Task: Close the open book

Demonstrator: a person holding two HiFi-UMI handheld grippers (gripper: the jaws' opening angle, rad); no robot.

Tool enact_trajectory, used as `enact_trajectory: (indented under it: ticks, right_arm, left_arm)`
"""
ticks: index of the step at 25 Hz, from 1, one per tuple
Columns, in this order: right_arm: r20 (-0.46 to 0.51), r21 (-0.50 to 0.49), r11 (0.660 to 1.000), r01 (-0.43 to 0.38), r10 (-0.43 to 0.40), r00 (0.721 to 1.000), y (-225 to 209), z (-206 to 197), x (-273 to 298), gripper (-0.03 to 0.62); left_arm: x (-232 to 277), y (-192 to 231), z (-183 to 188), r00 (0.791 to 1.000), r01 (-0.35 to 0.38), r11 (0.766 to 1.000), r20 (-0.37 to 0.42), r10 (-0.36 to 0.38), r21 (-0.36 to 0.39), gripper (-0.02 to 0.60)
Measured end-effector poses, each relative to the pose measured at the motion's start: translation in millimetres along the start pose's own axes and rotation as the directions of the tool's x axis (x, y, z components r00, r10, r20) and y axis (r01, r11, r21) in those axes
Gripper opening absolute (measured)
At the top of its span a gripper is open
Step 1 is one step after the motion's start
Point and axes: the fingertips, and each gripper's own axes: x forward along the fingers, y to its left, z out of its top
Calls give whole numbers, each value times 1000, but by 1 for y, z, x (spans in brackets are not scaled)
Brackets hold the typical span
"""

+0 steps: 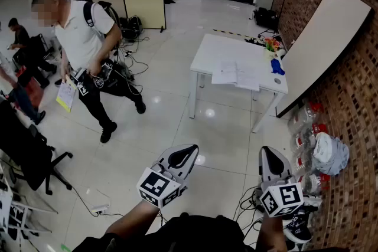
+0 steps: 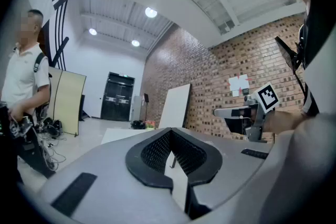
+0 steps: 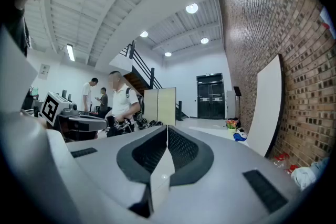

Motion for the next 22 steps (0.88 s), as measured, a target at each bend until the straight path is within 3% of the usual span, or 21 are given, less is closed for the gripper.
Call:
enact_trajectory:
  ticks: [5,11,22]
  right_arm:
    - [-14,3,1000,-7,7,1000,5,-5,30,3]
    - [-7,4,1000,-29,29,1000,-23,-10,68,3]
    - [36,-5,997,-71,71,997,-133,10,154,3]
  left_arm:
    - [10,31,-4,1000,-6,1000,-9,6,-8,-3]
    - [51,53,-10,1000,-24,1000,-17,23,-5,-3]
    - [180,92,19,997,-80,996,-3,81,32,-3]
